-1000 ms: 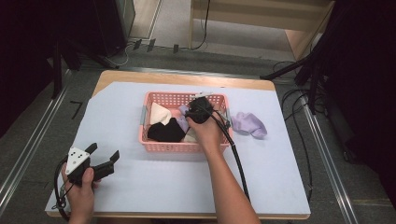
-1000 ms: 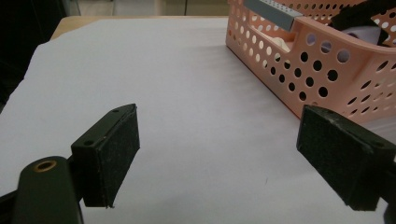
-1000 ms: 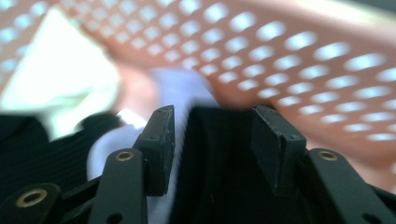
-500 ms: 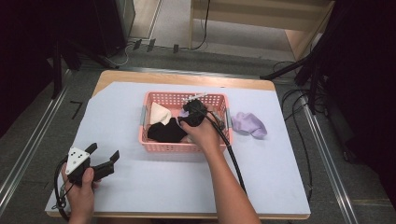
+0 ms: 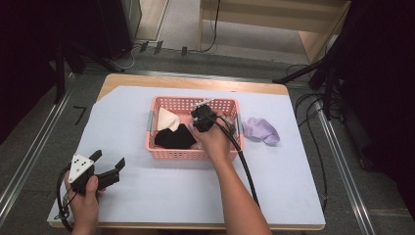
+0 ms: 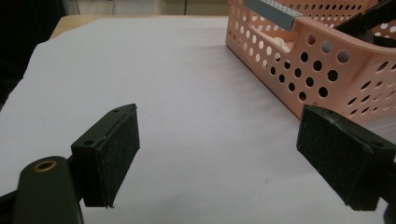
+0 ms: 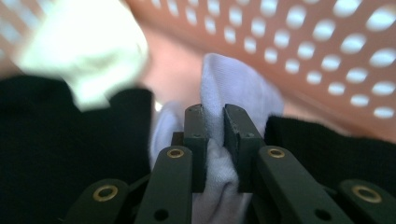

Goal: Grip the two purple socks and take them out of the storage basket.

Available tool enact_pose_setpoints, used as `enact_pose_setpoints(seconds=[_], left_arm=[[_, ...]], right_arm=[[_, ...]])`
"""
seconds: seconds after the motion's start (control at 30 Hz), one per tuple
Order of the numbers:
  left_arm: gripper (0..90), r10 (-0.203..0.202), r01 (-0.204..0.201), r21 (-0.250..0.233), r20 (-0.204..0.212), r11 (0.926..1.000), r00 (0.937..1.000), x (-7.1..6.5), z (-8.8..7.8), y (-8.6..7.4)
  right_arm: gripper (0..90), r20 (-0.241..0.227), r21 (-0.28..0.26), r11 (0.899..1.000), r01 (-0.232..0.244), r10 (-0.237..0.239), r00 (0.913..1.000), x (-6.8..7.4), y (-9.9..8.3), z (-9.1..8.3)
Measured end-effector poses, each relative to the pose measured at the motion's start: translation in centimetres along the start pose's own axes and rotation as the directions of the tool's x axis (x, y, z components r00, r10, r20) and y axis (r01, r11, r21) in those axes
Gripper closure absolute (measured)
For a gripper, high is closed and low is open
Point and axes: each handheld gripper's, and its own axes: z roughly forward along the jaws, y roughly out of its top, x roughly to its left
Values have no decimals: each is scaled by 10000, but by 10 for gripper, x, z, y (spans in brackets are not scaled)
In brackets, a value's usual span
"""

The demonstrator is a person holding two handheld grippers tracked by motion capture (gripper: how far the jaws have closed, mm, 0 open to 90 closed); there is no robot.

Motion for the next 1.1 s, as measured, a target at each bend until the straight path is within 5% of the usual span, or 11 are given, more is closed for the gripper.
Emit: enact_pose_setpoints(seconds=[0.2,0.27,0.47,0.83,1.1], left_arm=[[143,18,-18,25,7,10000,10000,0,0,0],[143,-3,3,24,-1,10000,10000,0,0,0],[143,-24,24,10,24,10000,10000,0,0,0],[143,-28,28,30,18,10000,10000,0,0,0],[143,-18,18,35,-2,10000,10000,0,0,0]], right_arm=[[810,-351,-1611,9857,-491,440,9984,-2,1,-17],[811,-146,-2313,9718,-450,428,9990,-2,0,-24],[811,-282,-4200,9071,-275,173,9995,-3,-1,-43],[808,520,-5812,8138,-60,445,9977,-13,-2,-82],[806,830,-6358,7714,-249,1004,9915,-36,-14,-107]])
